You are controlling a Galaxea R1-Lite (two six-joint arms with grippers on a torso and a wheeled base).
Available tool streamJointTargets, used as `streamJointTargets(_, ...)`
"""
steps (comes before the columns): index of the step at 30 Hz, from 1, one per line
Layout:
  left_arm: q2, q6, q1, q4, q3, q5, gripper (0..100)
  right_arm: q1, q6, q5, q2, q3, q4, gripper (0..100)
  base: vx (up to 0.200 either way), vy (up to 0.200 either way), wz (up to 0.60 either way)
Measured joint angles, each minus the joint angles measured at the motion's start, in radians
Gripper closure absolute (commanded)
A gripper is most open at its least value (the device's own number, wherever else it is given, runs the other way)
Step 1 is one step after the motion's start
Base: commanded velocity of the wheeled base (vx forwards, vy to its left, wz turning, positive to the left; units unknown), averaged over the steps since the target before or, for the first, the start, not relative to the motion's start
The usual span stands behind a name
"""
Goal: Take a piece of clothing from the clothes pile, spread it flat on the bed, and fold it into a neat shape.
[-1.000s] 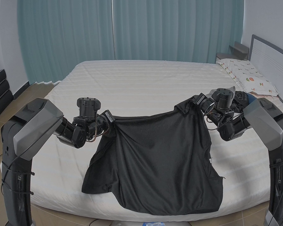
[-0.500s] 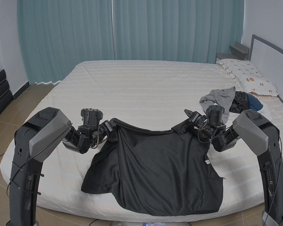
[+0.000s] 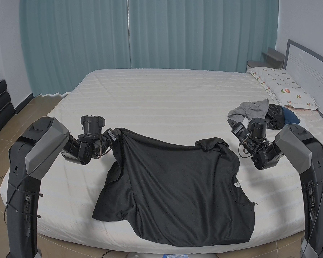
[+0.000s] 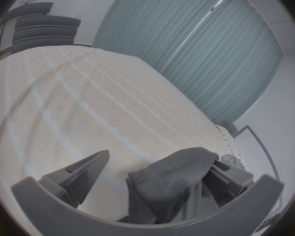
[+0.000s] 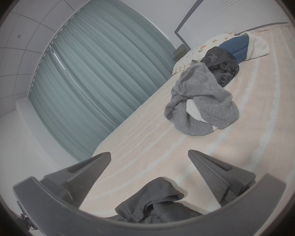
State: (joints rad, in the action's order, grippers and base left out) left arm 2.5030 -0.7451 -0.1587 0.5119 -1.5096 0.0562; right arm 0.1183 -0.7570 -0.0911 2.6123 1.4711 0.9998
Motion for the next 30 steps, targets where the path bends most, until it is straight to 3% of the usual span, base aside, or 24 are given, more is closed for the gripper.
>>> streamJointTargets(4,-0.008,-0.028,0.008,-0.04,-0.029,-0.028,0,0.002,-0.001,0.004,0.0,-0.021,0.003,0,0.0,0.0,0.0)
streamJointTargets(14,0.013,-0.172,0.033,-0.093,-0.201,-0.011,0,0.011,-0.017,0.01,0.0,-0.051,0.005,0,0.0,0.0,0.0)
streamJointTargets(19,0.045,-0.102,0.041,-0.128,-0.203,-0.004,0,0.013,-0.023,0.021,-0.001,-0.066,0.003,0,0.0,0.0,0.0)
streamJointTargets(25,0.056,-0.055,0.045,-0.142,-0.117,-0.021,0,0.013,-0.01,0.108,-0.015,-0.127,-0.001,0,0.0,0.0,0.0)
streamJointTargets(30,0.017,-0.062,0.046,-0.136,-0.006,-0.063,0,0.012,0.059,0.169,-0.026,-0.153,-0.026,0,0.0,0.0,0.0)
